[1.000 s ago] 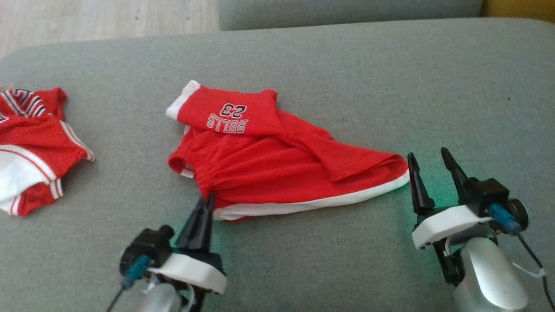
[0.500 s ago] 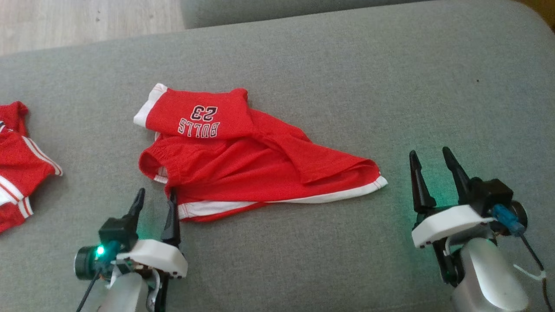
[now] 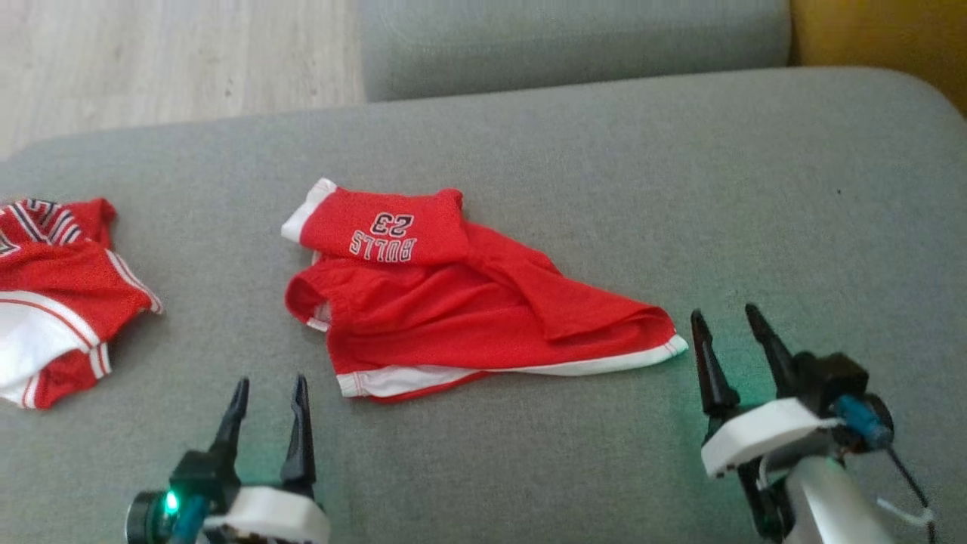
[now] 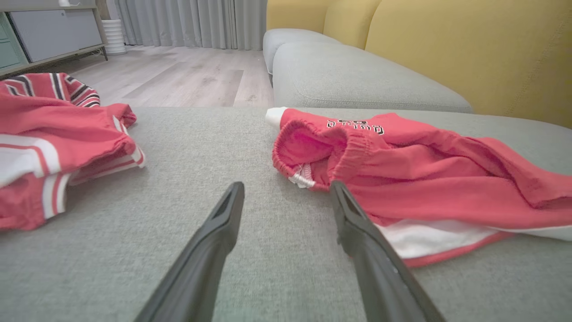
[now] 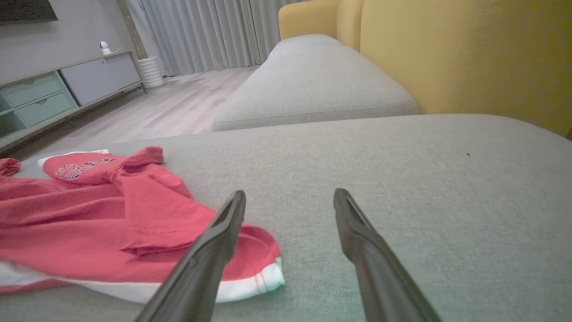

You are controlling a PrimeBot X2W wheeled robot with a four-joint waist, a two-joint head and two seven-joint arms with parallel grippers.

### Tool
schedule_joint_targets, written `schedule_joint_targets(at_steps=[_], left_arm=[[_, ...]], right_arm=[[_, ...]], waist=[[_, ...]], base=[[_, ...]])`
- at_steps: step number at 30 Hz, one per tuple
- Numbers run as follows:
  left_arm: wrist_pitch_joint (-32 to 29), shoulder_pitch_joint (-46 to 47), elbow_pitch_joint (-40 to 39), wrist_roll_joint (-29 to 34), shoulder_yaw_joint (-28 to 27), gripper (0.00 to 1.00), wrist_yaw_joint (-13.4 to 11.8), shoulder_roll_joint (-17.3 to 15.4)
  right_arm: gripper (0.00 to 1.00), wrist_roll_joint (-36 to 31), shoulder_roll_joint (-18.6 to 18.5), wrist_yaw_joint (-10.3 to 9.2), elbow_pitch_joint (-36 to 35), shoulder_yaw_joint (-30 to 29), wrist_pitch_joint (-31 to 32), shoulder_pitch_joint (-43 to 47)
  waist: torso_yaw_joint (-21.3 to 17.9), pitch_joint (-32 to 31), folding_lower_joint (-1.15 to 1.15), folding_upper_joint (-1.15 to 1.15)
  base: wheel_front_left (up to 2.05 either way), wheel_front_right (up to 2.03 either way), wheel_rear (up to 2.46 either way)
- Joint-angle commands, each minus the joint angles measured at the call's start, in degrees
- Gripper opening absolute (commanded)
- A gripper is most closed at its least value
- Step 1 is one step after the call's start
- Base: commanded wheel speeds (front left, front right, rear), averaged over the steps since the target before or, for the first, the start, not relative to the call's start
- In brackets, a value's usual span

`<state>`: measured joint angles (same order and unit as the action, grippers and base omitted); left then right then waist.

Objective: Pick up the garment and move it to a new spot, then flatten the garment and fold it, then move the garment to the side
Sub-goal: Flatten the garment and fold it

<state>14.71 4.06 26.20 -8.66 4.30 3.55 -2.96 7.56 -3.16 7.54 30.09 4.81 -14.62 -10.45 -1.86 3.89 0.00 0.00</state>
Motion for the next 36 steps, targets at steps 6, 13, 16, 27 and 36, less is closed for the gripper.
schedule_joint_targets(at_steps=[6, 13, 16, 27, 36], left_arm=[[0.3, -2.8, -2.2, 0.9, -0.3, 1.00, 0.9, 0.0], [0.3, -2.5, -1.5, -1.0, 2.1, 1.00, 1.4, 0.1], [0.3, -1.3, -0.8, -2.4, 3.4, 1.00, 2.0, 0.1], [0.3, 5.1, 3.2, -7.5, 8.1, 1.00, 3.6, 0.1], [0.3, 7.1, 5.7, -9.3, 8.3, 1.00, 3.9, 0.1]], right_arm=[[1.00, -0.1, 0.3, -0.05, 0.7, 3.1, -0.4, 1.3], [1.00, -0.1, 0.3, -0.05, 1.4, 3.8, -0.4, 0.9], [1.00, -0.3, 0.3, -0.05, 1.4, 3.9, -0.4, 0.5], [1.00, -1.2, 0.3, -0.05, 0.9, 3.5, -0.4, -2.4], [1.00, -1.3, 0.3, -0.05, 0.5, 3.3, -0.4, -3.5]], waist=[[1.2, -3.3, 0.00, 0.00], [1.0, -2.7, 0.00, 0.00], [0.7, -1.2, 0.00, 0.00], [-0.7, 5.3, 0.00, 0.00], [-1.2, 7.3, 0.00, 0.00]], base=[[0.00, 0.00, 0.00], [0.00, 0.00, 0.00], [0.00, 0.00, 0.00], [0.00, 0.00, 0.00], [0.00, 0.00, 0.00]])
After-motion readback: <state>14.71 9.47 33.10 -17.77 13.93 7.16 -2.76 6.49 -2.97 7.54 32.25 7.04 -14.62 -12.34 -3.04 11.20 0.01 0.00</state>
